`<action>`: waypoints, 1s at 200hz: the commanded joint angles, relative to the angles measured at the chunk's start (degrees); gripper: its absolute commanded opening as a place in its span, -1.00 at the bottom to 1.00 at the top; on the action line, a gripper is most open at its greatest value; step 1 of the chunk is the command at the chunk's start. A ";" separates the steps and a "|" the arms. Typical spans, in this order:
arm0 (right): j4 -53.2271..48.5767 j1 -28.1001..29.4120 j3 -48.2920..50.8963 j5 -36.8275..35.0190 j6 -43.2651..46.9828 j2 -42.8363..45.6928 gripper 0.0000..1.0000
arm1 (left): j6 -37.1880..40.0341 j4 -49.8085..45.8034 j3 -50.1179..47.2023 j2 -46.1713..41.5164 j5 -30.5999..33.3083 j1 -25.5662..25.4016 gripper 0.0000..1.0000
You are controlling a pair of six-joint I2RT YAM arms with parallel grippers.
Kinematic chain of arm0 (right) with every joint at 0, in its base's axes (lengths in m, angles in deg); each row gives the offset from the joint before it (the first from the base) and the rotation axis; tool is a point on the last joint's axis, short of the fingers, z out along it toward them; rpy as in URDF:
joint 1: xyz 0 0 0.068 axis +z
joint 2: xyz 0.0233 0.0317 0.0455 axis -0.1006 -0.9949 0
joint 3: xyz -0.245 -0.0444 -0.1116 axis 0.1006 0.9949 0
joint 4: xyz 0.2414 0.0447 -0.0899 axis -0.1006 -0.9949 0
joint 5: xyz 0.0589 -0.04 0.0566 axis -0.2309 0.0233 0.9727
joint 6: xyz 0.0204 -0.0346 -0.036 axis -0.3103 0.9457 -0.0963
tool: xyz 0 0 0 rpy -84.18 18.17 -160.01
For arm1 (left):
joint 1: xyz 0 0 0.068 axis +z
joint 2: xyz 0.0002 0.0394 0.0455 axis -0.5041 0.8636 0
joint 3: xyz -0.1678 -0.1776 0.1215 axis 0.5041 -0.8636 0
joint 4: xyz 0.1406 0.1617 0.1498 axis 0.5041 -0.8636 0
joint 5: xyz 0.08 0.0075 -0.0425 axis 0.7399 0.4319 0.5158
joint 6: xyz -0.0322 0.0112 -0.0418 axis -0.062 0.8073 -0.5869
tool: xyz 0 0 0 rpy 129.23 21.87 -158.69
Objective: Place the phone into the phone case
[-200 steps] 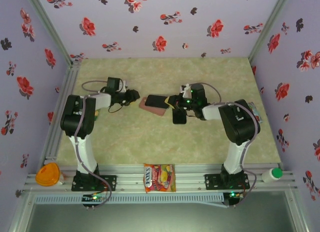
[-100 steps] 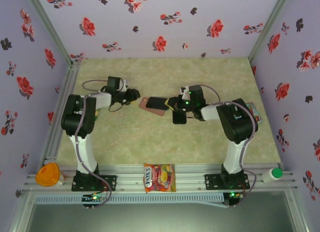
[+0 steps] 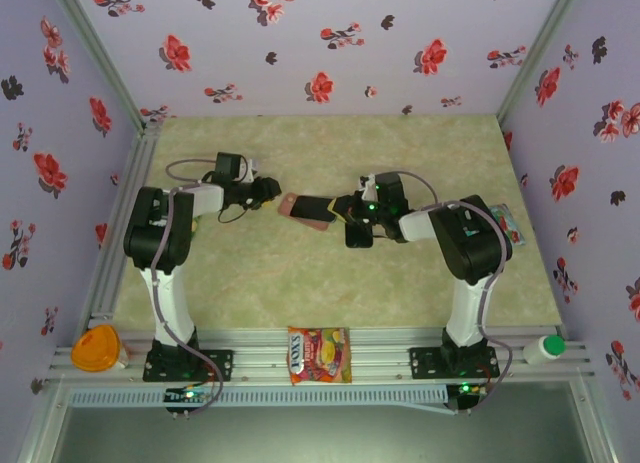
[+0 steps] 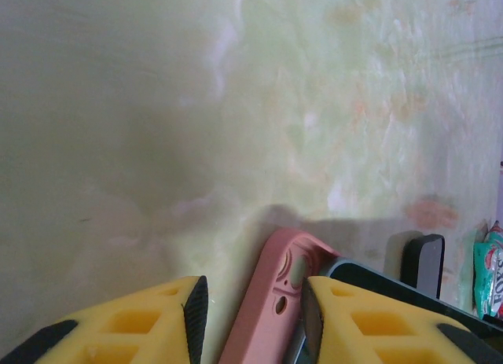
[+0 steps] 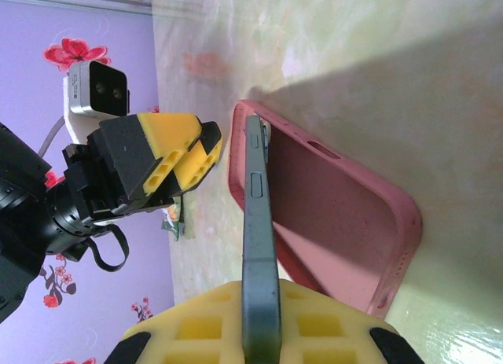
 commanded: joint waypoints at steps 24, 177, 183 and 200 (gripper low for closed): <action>2.37 0.56 -1.95 0.36 -0.23 -1.20 -1.00 | 1.26 -0.24 1.85 1.26 -1.30 -0.27 -0.19; 3.42 0.77 -3.62 0.53 -1.11 -4.11 -1.00 | -0.06 1.94 2.39 4.34 -1.92 -3.00 -0.19; 3.42 0.81 -3.71 0.53 -1.11 -4.19 -1.00 | -0.03 1.94 2.31 4.34 -1.92 -3.03 -0.19; 3.42 0.90 -4.01 0.62 -1.16 -4.71 -1.00 | -0.26 2.27 2.22 4.41 -1.98 -3.18 -0.19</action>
